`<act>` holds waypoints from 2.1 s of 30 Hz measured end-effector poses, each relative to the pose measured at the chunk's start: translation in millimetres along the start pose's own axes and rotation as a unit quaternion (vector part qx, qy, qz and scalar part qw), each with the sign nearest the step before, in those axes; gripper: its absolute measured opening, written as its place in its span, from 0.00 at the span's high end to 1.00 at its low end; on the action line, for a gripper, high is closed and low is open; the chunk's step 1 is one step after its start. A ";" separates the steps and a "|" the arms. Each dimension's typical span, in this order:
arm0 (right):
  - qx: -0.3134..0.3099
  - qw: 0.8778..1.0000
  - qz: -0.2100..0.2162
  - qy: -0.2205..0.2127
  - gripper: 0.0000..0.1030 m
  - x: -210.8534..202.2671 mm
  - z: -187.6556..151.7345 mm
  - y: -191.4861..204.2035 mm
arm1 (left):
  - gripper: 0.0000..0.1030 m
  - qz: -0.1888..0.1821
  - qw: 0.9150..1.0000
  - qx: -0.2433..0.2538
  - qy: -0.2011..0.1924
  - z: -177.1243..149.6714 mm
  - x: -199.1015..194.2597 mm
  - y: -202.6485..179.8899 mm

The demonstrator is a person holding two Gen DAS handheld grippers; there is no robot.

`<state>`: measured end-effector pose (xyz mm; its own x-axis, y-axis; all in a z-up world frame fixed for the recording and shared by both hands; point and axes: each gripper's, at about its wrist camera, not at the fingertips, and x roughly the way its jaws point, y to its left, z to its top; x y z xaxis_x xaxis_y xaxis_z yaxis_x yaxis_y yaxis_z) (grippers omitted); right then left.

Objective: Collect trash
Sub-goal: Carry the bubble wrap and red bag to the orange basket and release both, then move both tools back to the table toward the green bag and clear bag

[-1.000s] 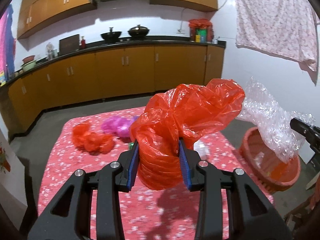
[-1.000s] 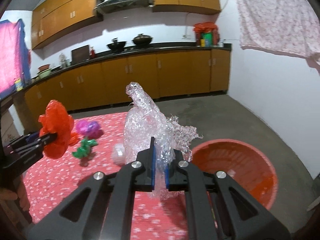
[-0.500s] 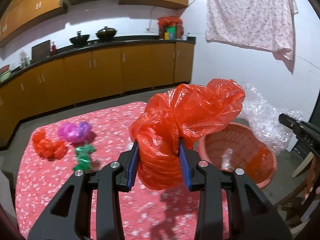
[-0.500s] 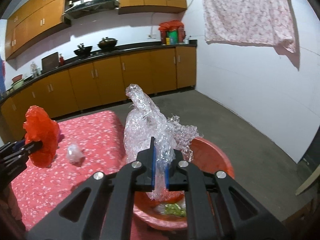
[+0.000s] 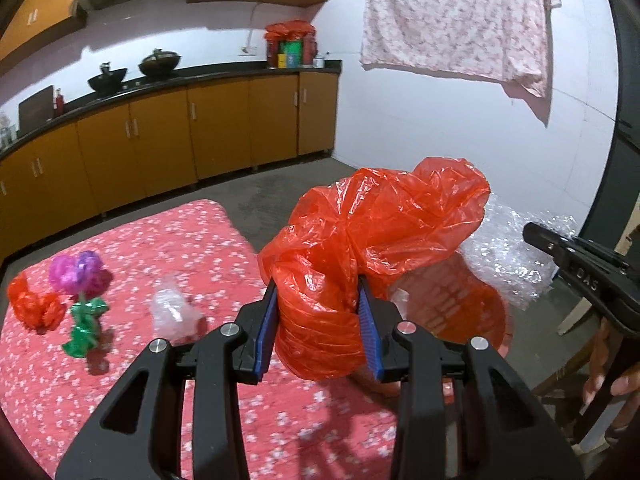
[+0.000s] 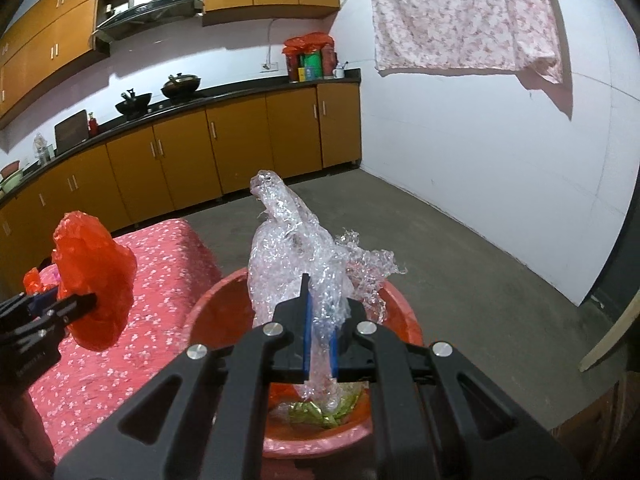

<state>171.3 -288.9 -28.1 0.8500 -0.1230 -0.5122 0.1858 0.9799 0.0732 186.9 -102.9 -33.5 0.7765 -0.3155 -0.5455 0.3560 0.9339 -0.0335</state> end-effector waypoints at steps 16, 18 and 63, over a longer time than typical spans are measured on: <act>0.016 1.000 -0.006 0.017 0.92 32.0 -0.6 -15.0 | 0.63 -0.046 0.998 0.022 0.033 1.3 51.1 -40.4; 0.021 1.000 -0.006 0.018 0.92 37.0 -0.3 -17.8 | 0.63 -0.050 0.998 0.024 0.037 1.3 56.5 -43.3; -0.055 0.991 0.118 0.031 0.28 48.4 -16.9 124.1 | 0.17 0.210 0.970 -0.123 0.018 -40.7 -15.6 185.6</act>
<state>227.2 -170.7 -58.2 0.8313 0.1183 -0.5431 -0.0721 0.9918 0.1057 219.8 82.2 -65.3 0.8053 0.1035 -0.5837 -0.1260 0.9920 0.0019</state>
